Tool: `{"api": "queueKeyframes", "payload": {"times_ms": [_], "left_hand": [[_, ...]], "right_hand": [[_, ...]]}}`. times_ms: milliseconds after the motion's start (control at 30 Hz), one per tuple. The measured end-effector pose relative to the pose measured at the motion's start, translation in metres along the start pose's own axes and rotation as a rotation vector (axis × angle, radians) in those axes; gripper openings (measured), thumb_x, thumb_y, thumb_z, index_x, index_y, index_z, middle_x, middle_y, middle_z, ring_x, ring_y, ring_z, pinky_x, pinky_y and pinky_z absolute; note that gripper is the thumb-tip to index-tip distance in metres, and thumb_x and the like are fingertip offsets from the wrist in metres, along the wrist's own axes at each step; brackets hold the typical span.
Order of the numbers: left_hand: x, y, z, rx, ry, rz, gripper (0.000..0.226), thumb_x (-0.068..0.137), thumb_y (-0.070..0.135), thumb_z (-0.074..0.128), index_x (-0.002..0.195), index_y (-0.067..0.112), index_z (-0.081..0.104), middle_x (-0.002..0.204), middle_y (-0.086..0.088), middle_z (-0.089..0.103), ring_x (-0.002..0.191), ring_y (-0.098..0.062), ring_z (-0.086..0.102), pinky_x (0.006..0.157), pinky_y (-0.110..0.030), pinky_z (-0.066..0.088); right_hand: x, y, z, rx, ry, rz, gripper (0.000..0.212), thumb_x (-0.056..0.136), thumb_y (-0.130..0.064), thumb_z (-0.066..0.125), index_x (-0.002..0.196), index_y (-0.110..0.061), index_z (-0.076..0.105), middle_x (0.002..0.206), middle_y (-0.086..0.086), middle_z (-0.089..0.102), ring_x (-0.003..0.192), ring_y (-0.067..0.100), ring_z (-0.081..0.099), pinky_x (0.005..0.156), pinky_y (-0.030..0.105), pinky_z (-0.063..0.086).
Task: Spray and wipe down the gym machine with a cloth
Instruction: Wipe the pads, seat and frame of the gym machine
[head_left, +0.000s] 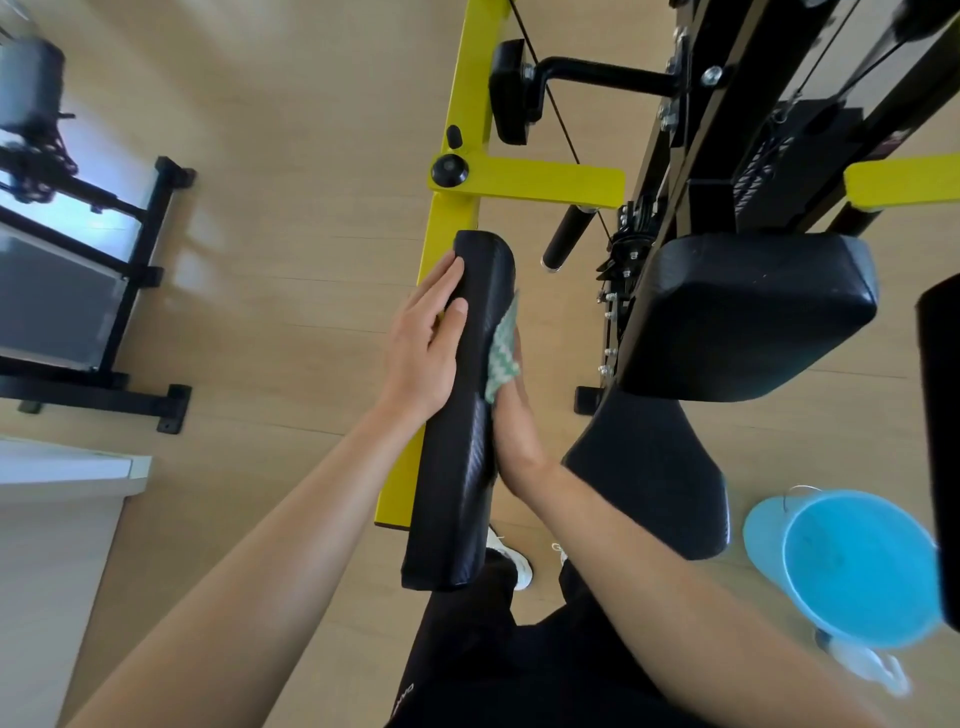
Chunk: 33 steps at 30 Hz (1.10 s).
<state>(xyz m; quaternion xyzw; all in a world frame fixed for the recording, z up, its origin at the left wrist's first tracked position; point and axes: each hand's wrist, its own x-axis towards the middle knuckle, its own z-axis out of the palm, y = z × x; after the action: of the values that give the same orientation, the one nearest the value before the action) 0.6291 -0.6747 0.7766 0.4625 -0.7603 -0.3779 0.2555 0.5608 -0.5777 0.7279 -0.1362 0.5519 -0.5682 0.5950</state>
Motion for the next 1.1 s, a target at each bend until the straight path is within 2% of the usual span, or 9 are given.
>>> {"api": "queueKeyframes", "payload": {"times_ms": [200, 333, 433, 500, 667, 800, 867, 967, 1100], "left_hand": [[-0.004, 0.0, -0.001, -0.092, 0.044, -0.033, 0.04, 0.105, 0.004, 0.043, 0.142, 0.006, 0.057, 0.153, -0.001, 0.049, 0.142, -0.003, 0.045, 0.116, -0.019, 0.036], [-0.01, 0.005, -0.001, -0.123, 0.063, -0.045, 0.039, 0.101, 0.001, 0.046, 0.135, 0.003, 0.064, 0.148, -0.009, 0.058, 0.141, -0.011, 0.05, 0.118, -0.026, 0.038], [-0.013, 0.007, -0.002, -0.134, 0.06, -0.085, 0.04, 0.102, 0.006, 0.05, 0.14, 0.005, 0.06, 0.152, -0.006, 0.053, 0.143, -0.007, 0.047, 0.118, -0.022, 0.035], [-0.016, 0.008, -0.003, -0.119, 0.053, -0.097, 0.04, 0.103, 0.008, 0.051, 0.142, 0.008, 0.058, 0.154, -0.003, 0.051, 0.144, -0.005, 0.045, 0.117, -0.018, 0.034], [-0.025, 0.01, -0.004, -0.053, 0.045, -0.095, 0.043, 0.103, 0.005, 0.05, 0.145, 0.009, 0.055, 0.152, 0.005, 0.048, 0.141, 0.002, 0.042, 0.111, -0.008, 0.033], [-0.038, 0.014, -0.007, -0.119, 0.048, -0.153, 0.04, 0.105, 0.009, 0.049, 0.144, 0.008, 0.056, 0.153, -0.001, 0.051, 0.142, -0.001, 0.044, 0.115, -0.013, 0.034], [-0.046, 0.015, -0.008, -0.168, 0.044, -0.201, 0.041, 0.104, 0.014, 0.052, 0.144, 0.013, 0.056, 0.153, 0.001, 0.053, 0.141, -0.003, 0.047, 0.115, -0.018, 0.037], [-0.057, 0.013, -0.009, -0.187, 0.025, -0.221, 0.047, 0.1, 0.021, 0.057, 0.147, 0.021, 0.053, 0.153, 0.006, 0.052, 0.141, -0.007, 0.048, 0.117, -0.035, 0.041], [-0.068, 0.009, -0.007, -0.052, 0.032, -0.156, 0.05, 0.1, 0.019, 0.054, 0.149, 0.018, 0.051, 0.153, 0.004, 0.053, 0.14, -0.011, 0.05, 0.116, -0.044, 0.043]], "right_hand": [[0.032, -0.036, 0.01, -0.091, 0.024, -0.194, 0.096, 0.084, -0.061, 0.067, 0.161, -0.033, 0.018, 0.161, -0.005, 0.037, 0.147, 0.01, 0.04, 0.123, 0.04, 0.035], [0.077, -0.062, 0.002, 0.008, -0.006, -0.173, 0.046, 0.096, -0.042, 0.064, 0.136, -0.035, 0.043, 0.129, -0.003, 0.063, 0.117, 0.007, 0.065, 0.105, 0.03, 0.051], [0.079, -0.066, -0.001, 0.033, -0.028, -0.159, 0.04, 0.091, -0.056, 0.06, 0.127, -0.042, 0.049, 0.134, 0.0, 0.065, 0.123, 0.015, 0.064, 0.112, 0.041, 0.048], [0.072, -0.055, -0.004, 0.054, -0.05, -0.14, 0.032, 0.101, -0.051, 0.052, 0.131, -0.04, 0.049, 0.136, -0.001, 0.062, 0.127, 0.016, 0.061, 0.117, 0.046, 0.042], [0.017, -0.01, -0.006, 0.057, -0.098, -0.115, 0.063, 0.106, -0.05, 0.042, 0.162, -0.029, 0.022, 0.163, -0.005, 0.038, 0.148, 0.008, 0.038, 0.126, 0.04, 0.029], [-0.023, 0.008, -0.01, 0.013, -0.087, -0.109, 0.068, 0.106, -0.039, 0.051, 0.164, -0.025, 0.017, 0.163, -0.01, 0.035, 0.146, -0.004, 0.035, 0.115, 0.014, 0.035], [-0.023, 0.004, -0.013, 0.006, -0.104, -0.164, 0.072, 0.101, -0.031, 0.06, 0.162, -0.025, 0.023, 0.16, -0.008, 0.04, 0.144, 0.0, 0.041, 0.115, 0.019, 0.039], [0.005, -0.008, -0.011, -0.078, -0.066, -0.246, 0.083, 0.089, -0.038, 0.073, 0.158, -0.038, 0.027, 0.161, -0.008, 0.037, 0.147, 0.012, 0.04, 0.12, 0.044, 0.038], [0.045, -0.039, -0.003, -0.086, -0.067, -0.284, 0.091, 0.087, -0.052, 0.07, 0.161, -0.038, 0.018, 0.161, -0.011, 0.031, 0.149, 0.013, 0.036, 0.122, 0.043, 0.036]]}}
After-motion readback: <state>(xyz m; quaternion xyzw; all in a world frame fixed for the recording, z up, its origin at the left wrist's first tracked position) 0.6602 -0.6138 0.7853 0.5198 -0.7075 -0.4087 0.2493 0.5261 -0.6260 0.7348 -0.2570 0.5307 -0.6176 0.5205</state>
